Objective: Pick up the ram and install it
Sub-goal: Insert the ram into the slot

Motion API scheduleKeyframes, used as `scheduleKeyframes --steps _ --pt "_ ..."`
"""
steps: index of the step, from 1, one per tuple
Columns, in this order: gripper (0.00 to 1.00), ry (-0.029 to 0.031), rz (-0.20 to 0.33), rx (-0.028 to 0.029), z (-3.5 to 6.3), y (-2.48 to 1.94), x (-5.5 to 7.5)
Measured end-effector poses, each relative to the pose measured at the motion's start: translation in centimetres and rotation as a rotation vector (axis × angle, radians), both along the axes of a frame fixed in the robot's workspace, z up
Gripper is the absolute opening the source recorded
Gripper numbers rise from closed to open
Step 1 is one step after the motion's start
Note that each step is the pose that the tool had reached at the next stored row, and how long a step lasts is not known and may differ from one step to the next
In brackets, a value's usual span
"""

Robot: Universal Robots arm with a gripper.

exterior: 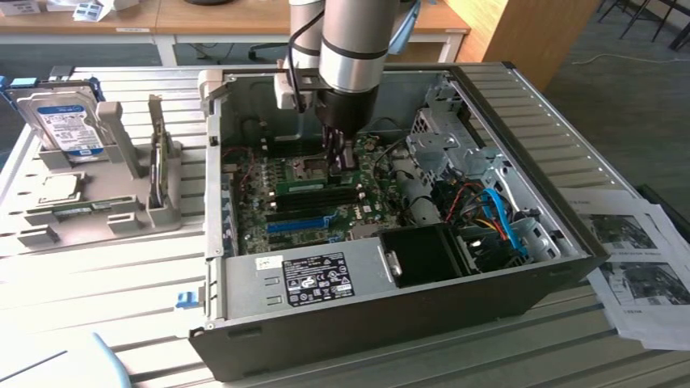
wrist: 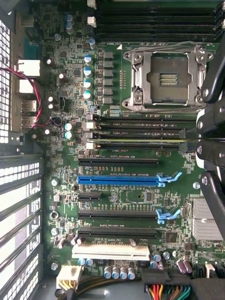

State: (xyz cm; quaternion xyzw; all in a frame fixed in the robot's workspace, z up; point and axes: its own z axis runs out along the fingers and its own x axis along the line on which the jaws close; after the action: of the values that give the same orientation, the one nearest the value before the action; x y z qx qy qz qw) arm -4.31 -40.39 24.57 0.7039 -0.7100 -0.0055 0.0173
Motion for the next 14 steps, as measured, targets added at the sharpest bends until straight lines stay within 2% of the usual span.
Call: scheduleKeyframes --steps 14 --pt "0.11 0.0001 0.0 -0.0002 -0.61 -0.01 0.0"
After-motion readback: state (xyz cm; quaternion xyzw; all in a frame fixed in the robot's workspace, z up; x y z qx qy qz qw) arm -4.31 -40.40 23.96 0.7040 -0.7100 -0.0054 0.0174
